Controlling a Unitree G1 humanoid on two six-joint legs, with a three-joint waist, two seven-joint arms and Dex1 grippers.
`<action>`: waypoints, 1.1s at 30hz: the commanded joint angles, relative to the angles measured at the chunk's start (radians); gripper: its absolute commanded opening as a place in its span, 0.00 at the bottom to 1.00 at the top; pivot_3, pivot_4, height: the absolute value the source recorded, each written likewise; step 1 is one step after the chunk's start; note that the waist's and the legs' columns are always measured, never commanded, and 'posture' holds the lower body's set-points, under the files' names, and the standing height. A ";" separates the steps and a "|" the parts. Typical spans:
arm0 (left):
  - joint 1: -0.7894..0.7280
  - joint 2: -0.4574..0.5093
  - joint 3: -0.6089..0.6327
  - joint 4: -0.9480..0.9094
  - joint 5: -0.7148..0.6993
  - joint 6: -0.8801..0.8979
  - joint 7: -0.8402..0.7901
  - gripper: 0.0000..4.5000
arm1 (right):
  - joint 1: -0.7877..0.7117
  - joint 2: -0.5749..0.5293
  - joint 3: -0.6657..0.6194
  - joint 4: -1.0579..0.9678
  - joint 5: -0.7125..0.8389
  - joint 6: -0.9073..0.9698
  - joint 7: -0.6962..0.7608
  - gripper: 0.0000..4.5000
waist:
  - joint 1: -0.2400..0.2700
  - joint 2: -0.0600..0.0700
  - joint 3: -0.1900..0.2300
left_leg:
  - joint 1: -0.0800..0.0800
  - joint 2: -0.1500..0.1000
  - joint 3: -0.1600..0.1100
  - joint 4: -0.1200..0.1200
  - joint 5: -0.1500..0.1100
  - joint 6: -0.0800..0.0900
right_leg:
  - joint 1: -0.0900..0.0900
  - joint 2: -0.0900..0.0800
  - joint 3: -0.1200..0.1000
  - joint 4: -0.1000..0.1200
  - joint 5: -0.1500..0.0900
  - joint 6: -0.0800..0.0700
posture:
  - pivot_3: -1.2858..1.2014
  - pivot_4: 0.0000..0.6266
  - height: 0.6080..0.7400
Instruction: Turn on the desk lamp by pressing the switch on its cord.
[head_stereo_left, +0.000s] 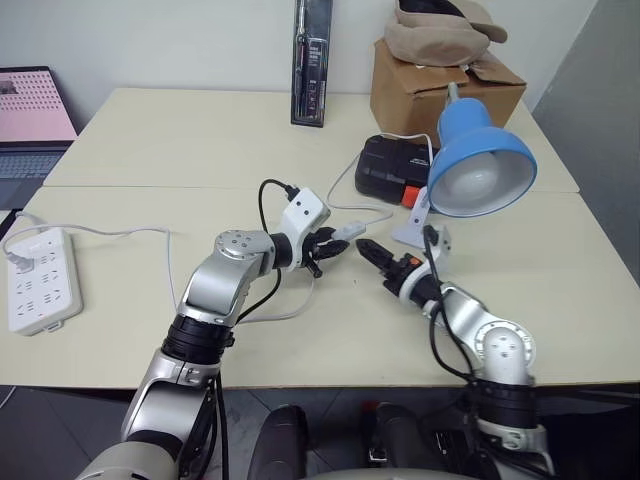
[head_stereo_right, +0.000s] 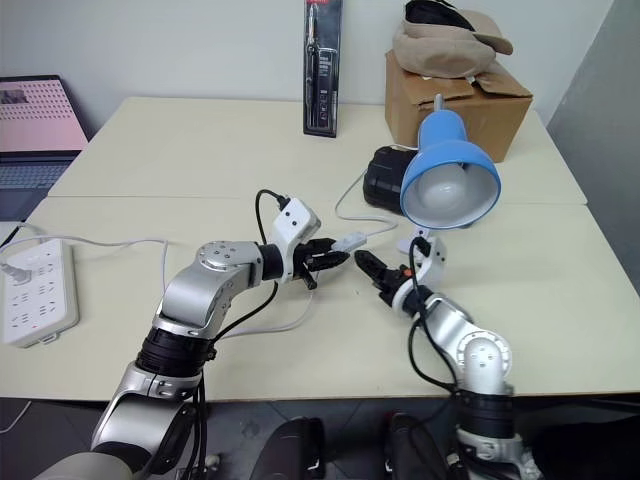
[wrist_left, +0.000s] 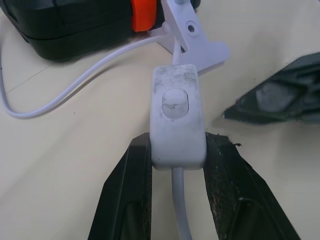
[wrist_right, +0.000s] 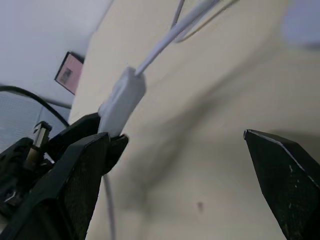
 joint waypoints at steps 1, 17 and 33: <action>-0.018 0.000 -0.014 -0.029 -0.006 -0.042 0.000 0.24 | -0.026 -0.032 -0.035 -0.027 0.014 -0.023 0.051 1.00 | -0.001 0.000 0.000 | 0.000 0.000 0.000 0.000 0.000 0.000 | 0.000 0.000 0.000 0.000 0.000 0.000 | 0.52 0.24 1.00; -0.036 0.090 0.047 0.078 -0.081 -0.264 -0.184 0.24 | 0.102 -0.061 0.052 -0.210 -0.213 -0.173 0.094 1.00 | -0.008 0.000 0.000 | 0.000 0.001 -0.001 -0.001 0.000 0.000 | -0.001 0.001 0.000 0.000 0.000 0.000 | 0.52 0.24 1.00; -0.019 -0.085 -0.112 0.150 0.041 -0.430 -0.076 0.24 | 0.313 -0.180 -0.069 -0.389 0.210 -0.066 0.010 1.00 | 0.012 0.000 0.000 | 0.001 0.000 0.000 0.000 0.000 0.000 | 0.000 0.002 0.002 -0.001 0.000 0.001 | 0.52 0.24 1.00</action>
